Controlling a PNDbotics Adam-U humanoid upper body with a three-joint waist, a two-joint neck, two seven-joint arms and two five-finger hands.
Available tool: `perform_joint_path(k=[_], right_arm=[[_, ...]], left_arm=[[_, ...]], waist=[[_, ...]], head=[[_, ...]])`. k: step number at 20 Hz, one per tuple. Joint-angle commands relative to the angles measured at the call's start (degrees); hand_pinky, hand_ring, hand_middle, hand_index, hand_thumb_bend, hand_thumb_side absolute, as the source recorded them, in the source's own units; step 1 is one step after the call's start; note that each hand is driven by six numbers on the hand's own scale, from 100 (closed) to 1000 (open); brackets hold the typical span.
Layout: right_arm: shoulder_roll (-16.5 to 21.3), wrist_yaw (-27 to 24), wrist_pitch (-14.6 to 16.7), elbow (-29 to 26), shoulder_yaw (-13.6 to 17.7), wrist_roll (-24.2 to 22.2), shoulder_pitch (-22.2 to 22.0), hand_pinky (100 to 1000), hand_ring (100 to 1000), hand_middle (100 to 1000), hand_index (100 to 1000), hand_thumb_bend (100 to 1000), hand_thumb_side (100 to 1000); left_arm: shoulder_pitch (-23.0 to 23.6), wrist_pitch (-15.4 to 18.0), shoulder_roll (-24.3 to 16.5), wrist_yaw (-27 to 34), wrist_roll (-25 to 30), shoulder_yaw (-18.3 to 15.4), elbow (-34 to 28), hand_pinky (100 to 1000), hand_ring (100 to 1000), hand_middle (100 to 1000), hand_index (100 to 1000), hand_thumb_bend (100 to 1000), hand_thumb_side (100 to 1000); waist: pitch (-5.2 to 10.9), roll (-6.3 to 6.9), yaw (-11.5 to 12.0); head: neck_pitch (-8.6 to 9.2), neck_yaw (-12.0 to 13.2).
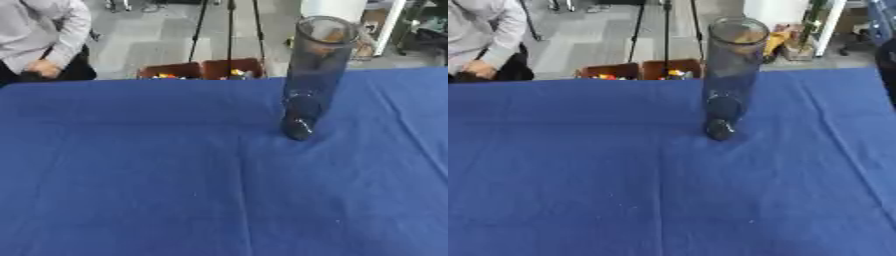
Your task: Arrange flowers into the vase.
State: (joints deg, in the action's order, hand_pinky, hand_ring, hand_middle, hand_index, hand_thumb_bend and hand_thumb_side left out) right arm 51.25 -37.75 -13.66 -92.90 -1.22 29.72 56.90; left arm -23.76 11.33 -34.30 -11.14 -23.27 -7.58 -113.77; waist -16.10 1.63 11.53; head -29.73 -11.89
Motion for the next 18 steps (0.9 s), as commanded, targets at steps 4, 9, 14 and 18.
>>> perform_joint_path(k=[4, 9, 14, 18], right_arm=[[0.19, 1.93, 1.81, 3.30, 1.19, 0.68, 3.77, 100, 100, 100, 100, 100, 222], [-0.71, 3.12, 2.97, 4.74, 1.24, 0.60, 6.01, 100, 100, 100, 100, 100, 221], [-1.93, 4.39, 4.84, 5.73, 1.17, 0.42, 8.01, 100, 100, 100, 100, 100, 220], [-2.98, 5.97, 6.75, 6.69, 1.07, -0.08, 9.19, 100, 100, 100, 100, 100, 219]], left_arm=[[-0.60, 0.28, -2.50, -0.07, 0.42, -0.06, -0.82, 595, 842, 823, 861, 100, 1000], [-0.61, 0.36, -2.73, -0.11, 0.41, -0.10, -0.82, 594, 842, 822, 860, 100, 1000], [-0.95, 0.45, -2.84, -0.10, 0.49, 0.01, -0.82, 594, 842, 823, 860, 100, 1000], [-1.38, 0.59, -2.87, -0.07, 0.67, 0.16, -0.82, 593, 842, 823, 860, 100, 1000]], waist=[[2.12, -0.70, 0.94], [1.90, -0.98, 1.74], [1.40, -1.25, 2.33], [0.82, -1.45, 3.14]], head=[[0.43, -0.08], [1.52, -0.34], [2.35, -0.80], [3.40, -1.95]])
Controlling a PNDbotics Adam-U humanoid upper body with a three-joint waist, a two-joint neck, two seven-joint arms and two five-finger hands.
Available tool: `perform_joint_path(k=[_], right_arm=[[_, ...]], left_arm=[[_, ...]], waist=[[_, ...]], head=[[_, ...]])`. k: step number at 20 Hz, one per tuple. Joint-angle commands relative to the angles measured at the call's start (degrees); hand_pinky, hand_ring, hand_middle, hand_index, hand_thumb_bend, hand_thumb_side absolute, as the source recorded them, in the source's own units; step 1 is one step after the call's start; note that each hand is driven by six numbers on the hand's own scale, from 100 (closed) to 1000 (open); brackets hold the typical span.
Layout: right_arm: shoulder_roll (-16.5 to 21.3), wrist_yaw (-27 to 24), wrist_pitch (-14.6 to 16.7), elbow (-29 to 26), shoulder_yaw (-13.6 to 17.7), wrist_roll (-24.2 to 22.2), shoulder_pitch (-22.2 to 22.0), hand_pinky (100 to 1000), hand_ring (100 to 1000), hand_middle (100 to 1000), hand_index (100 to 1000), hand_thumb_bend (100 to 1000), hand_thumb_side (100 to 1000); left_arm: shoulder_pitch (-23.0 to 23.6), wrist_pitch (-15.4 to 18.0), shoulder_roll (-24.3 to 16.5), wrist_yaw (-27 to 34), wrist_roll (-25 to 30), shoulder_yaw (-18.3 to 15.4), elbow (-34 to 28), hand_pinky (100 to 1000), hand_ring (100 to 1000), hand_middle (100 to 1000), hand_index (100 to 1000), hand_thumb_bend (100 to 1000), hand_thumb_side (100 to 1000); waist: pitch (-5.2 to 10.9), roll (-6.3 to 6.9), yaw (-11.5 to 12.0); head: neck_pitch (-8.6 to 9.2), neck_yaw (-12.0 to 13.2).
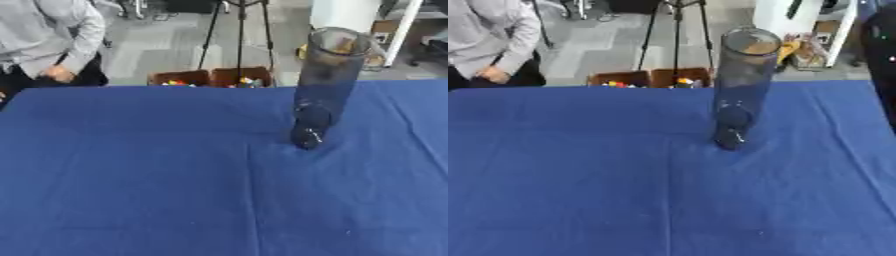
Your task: Arrange flowers into the vase.
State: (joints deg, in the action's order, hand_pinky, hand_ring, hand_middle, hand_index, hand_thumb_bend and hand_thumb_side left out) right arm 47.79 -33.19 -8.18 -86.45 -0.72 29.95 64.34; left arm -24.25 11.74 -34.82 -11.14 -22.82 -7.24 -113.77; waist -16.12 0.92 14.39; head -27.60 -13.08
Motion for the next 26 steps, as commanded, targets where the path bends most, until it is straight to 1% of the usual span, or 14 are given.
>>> perform_joint_path(k=[1, 4, 8, 14, 16, 22, 26], right_arm=[[0.27, 1.79, 1.89, 0.55, 0.59, -0.45, 1.96, 100, 100, 100, 100, 100, 220], [-0.29, 2.41, 3.08, 1.75, 0.53, -0.63, 2.24, 100, 100, 100, 100, 100, 220], [-0.86, 2.69, 3.83, 2.70, 0.39, -0.60, 2.40, 100, 100, 100, 100, 100, 220], [-1.20, 5.51, 5.61, 2.72, 0.09, -1.19, 1.97, 100, 100, 100, 100, 100, 226], [-1.47, 6.24, 6.37, 2.96, 0.13, -1.33, 1.95, 100, 100, 100, 100, 100, 227], [-2.28, 6.25, 7.78, 3.96, 0.24, -1.51, 2.07, 100, 100, 100, 100, 100, 225], [-2.83, 6.15, 7.82, 5.00, 0.13, -1.45, 1.84, 100, 100, 100, 100, 100, 222]], left_arm=[[-0.98, 0.22, -2.38, -0.06, 0.25, -0.16, -0.82, 593, 842, 823, 860, 100, 1000], [-1.22, 0.29, -2.41, -0.04, 0.27, -0.15, -0.82, 592, 842, 823, 860, 100, 1000], [-1.62, 0.40, -2.32, 0.02, 0.37, -0.07, -0.82, 592, 842, 823, 860, 100, 1000], [-1.99, 0.53, -2.12, 0.10, 0.43, -0.03, -0.82, 590, 842, 822, 859, 100, 1000], [-2.08, 0.55, -2.06, 0.14, 0.40, -0.05, -0.82, 590, 842, 822, 859, 100, 1000], [-2.42, 0.69, -1.80, 0.24, 0.43, -0.03, -0.82, 590, 842, 822, 859, 100, 1000], [-2.61, 0.76, -1.68, 0.29, 0.39, -0.10, -0.82, 590, 842, 822, 859, 100, 1000]], waist=[[0.64, -0.74, 0.36], [0.15, -0.64, 0.14], [-0.36, -0.57, -0.15], [-1.03, -0.54, -0.18], [-1.19, -0.53, -0.02], [-1.67, -0.56, 0.69], [-2.04, -0.45, 1.27]], head=[[1.57, -1.09], [2.14, -1.68], [2.49, -2.13], [2.89, -2.63], [2.96, -2.77], [3.45, -3.30], [3.65, -3.50]])
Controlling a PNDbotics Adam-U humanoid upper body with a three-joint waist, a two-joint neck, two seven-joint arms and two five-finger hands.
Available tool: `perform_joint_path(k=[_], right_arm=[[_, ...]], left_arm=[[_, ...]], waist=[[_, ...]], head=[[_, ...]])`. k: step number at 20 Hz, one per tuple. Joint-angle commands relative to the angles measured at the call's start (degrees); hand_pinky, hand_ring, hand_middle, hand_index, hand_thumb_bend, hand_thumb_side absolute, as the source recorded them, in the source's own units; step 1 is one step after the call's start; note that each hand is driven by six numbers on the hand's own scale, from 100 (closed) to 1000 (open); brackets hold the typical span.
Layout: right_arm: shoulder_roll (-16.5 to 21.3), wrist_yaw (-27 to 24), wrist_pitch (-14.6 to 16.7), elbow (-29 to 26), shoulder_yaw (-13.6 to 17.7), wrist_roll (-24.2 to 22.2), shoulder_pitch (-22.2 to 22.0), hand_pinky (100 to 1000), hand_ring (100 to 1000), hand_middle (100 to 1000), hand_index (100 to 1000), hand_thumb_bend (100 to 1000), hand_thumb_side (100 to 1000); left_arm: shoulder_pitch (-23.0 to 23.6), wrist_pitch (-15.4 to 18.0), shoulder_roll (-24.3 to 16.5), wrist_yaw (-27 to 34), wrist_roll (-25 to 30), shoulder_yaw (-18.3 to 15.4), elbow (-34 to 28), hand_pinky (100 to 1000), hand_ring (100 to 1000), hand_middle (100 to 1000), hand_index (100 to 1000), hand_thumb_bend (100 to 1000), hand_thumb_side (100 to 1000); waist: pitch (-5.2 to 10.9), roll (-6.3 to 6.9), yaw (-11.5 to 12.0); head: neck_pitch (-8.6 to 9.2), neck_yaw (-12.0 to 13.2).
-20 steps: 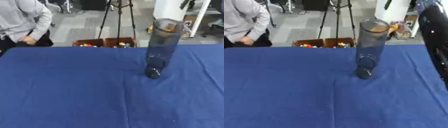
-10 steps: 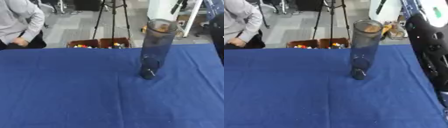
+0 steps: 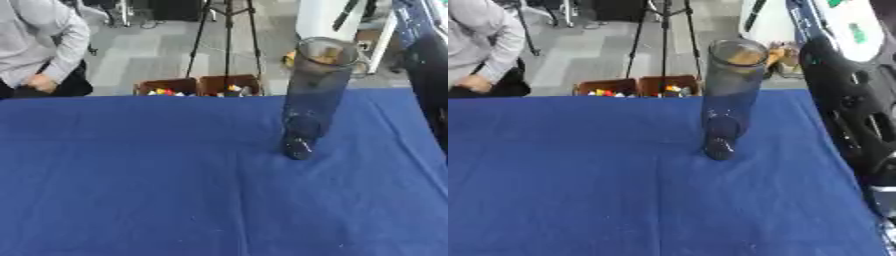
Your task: Arrange flowers into the vase.
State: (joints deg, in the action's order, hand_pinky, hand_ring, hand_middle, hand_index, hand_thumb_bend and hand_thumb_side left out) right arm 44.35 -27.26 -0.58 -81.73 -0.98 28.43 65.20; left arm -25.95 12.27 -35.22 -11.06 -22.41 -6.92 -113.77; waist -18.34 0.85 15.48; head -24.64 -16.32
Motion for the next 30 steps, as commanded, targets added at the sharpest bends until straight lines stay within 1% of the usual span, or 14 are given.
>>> perform_joint_path(k=[1, 14, 23, 27, 30], right_arm=[[0.42, 0.00, 0.02, 0.57, 0.38, 0.22, 0.95, 100, 100, 100, 100, 100, 222], [-0.68, 0.31, -1.04, 2.15, -0.08, 0.66, 0.57, 100, 100, 100, 100, 100, 224], [-1.26, 2.36, -3.11, 4.08, -0.90, 0.82, -0.01, 100, 100, 100, 100, 100, 228], [-1.31, 3.82, -3.49, 4.68, -1.21, 0.43, -0.36, 100, 100, 100, 100, 100, 234], [-1.39, 4.86, -3.60, 5.14, -1.35, 0.47, -0.60, 100, 100, 100, 100, 100, 257]], left_arm=[[-0.91, 0.24, -1.26, 0.23, -0.04, -0.43, -0.82, 590, 842, 822, 859, 100, 1000], [-0.95, 0.33, -1.00, 0.27, -0.06, -0.47, -0.82, 589, 842, 822, 858, 100, 1000], [-0.94, 0.37, -0.92, 0.30, -0.15, -0.54, -0.82, 589, 842, 822, 858, 100, 1000], [-0.93, 0.39, -0.90, 0.31, -0.15, -0.55, -0.82, 589, 842, 822, 858, 100, 1000], [-0.92, 0.40, -0.85, 0.33, -0.18, -0.58, -0.82, 589, 842, 822, 858, 100, 1000]], waist=[[0.12, -0.35, 0.23], [-0.24, -0.55, 0.73], [-0.32, -0.80, 0.88], [-0.30, -0.90, 1.01], [-0.28, -0.96, 1.05]], head=[[0.65, -0.25], [0.58, -0.26], [0.60, -0.23], [0.64, -0.18], [0.67, -0.11]])
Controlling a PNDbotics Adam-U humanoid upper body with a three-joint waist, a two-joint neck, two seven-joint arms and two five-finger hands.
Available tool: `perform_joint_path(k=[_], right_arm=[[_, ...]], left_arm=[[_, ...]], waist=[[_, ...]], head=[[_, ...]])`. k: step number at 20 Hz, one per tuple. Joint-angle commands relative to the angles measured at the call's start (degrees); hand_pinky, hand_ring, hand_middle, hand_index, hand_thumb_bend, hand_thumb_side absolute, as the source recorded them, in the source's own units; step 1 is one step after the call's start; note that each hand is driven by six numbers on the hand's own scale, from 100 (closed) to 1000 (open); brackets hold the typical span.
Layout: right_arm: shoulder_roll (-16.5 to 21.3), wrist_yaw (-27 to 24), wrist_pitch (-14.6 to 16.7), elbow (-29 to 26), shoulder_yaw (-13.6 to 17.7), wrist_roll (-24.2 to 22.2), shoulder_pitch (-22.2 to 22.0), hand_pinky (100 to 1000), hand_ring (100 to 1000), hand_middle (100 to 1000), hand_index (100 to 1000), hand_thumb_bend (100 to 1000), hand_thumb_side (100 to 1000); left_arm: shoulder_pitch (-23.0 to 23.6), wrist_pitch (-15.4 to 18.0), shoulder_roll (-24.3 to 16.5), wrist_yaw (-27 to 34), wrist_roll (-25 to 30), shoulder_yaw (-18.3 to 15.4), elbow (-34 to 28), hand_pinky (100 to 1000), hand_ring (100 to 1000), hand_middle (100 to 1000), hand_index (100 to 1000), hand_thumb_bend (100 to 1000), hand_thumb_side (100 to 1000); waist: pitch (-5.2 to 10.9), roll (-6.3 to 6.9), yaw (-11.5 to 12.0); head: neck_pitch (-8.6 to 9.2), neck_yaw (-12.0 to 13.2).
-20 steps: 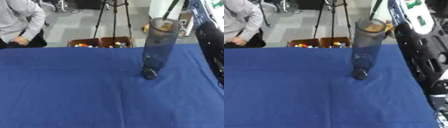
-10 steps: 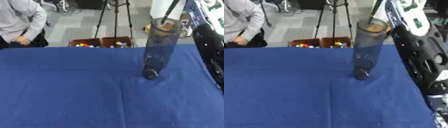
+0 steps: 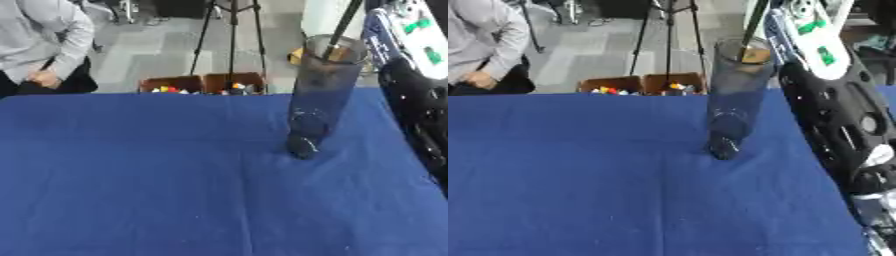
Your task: Arrange flowers into the vase.
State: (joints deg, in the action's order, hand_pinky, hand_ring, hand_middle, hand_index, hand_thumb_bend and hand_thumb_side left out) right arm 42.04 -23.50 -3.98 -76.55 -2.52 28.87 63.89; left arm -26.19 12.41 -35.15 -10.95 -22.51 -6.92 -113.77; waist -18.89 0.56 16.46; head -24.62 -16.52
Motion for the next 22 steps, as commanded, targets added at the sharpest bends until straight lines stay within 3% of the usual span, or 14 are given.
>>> perform_joint_path(k=[1, 11, 12, 13, 18, 22], right_arm=[[0.87, 1.38, -0.31, 0.13, 0.14, 0.12, 0.68, 100, 100, 100, 100, 100, 257], [1.26, 3.51, -2.15, 0.33, -0.03, -0.62, 0.06, 100, 100, 100, 100, 100, 286], [1.26, 3.54, -2.18, 0.32, -0.03, -0.63, 0.05, 122, 100, 100, 100, 100, 304], [1.35, 3.82, -2.42, 0.53, -0.08, -0.53, -0.13, 201, 100, 100, 100, 100, 445], [1.41, 6.26, -3.88, 1.11, -0.34, -0.45, -0.68, 251, 151, 131, 100, 100, 489], [1.59, 7.66, -4.68, 1.36, -0.44, -0.90, -1.13, 295, 215, 213, 179, 100, 484]], left_arm=[[-0.70, 0.27, -0.92, 0.22, -0.07, -0.57, -0.82, 589, 842, 822, 858, 100, 1000], [-0.71, 0.30, -0.93, 0.25, -0.07, -0.58, -0.82, 589, 841, 822, 858, 100, 1000], [-0.71, 0.30, -0.93, 0.25, -0.07, -0.58, -0.82, 589, 841, 822, 858, 100, 1000], [-0.67, 0.30, -0.94, 0.25, -0.08, -0.60, -0.82, 590, 841, 822, 858, 100, 1000], [-0.50, 0.33, -0.94, 0.31, -0.14, -0.68, -0.82, 591, 841, 821, 858, 100, 1000], [-0.37, 0.36, -0.98, 0.32, -0.21, -0.77, -0.82, 592, 840, 821, 858, 100, 1000]], waist=[[0.29, -0.68, 0.06], [0.40, -0.73, -0.19], [0.41, -0.73, -0.20], [0.59, -0.79, -0.19], [1.06, -0.96, 0.20], [1.37, -0.99, 0.47]], head=[[0.65, 0.10], [0.76, 0.38], [0.76, 0.39], [0.78, 0.51], [0.73, 0.70], [0.63, 0.76]])
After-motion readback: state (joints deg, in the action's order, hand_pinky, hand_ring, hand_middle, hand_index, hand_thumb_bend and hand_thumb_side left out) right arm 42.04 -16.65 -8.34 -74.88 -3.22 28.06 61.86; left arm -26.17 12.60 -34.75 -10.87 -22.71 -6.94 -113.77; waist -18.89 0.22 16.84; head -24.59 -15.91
